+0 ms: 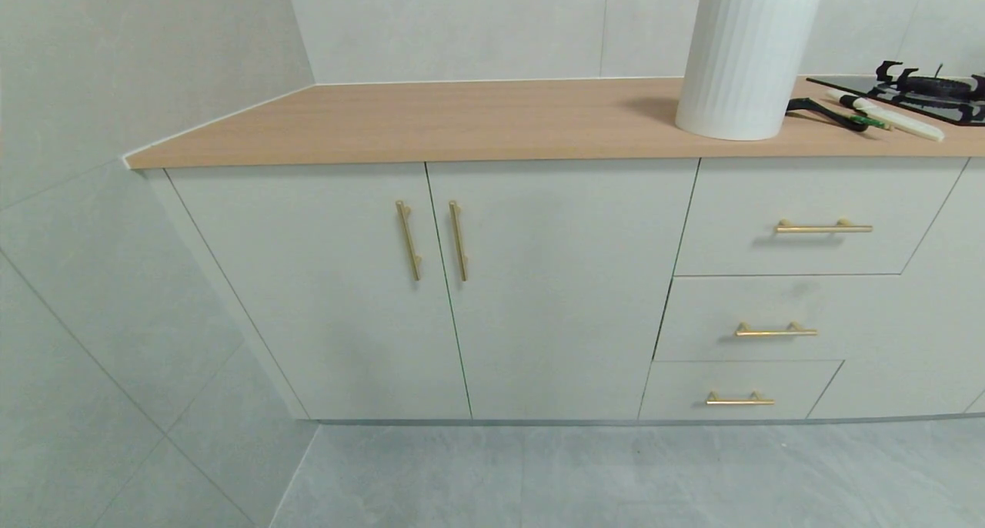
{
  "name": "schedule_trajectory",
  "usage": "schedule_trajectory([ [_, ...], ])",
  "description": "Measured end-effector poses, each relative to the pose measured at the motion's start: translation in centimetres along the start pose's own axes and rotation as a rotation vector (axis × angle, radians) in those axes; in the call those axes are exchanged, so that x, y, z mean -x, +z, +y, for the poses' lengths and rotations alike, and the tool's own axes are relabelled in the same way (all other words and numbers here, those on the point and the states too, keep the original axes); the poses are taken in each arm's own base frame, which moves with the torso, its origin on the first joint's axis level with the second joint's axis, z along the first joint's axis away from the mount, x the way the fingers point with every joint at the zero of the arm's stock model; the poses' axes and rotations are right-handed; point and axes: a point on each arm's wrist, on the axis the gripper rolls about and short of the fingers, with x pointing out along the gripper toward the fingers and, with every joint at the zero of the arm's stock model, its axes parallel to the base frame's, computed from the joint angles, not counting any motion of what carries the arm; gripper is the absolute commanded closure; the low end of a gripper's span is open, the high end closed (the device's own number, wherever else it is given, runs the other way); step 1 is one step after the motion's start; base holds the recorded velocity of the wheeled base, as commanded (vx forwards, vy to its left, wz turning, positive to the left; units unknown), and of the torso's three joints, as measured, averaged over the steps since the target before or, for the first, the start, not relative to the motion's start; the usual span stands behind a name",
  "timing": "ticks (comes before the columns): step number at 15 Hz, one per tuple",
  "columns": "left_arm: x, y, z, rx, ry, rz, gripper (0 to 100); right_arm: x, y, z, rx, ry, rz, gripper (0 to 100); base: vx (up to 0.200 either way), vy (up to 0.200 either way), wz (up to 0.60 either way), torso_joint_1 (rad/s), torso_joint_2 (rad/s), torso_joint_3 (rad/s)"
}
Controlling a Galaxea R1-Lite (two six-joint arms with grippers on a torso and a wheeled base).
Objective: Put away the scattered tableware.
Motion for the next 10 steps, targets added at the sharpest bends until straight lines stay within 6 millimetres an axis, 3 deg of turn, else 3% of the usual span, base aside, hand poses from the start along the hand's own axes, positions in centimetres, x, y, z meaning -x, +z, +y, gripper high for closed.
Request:
schedule_trajectory([
  [10, 0.00, 0.00, 0.00, 0.007, 0.000, -0.001, 0, 0.00, 0.00, 0.00, -0.002, 0.002, 0.000, 0, 0.000, 0.000, 0.00, 0.000, 0.00, 0.000],
])
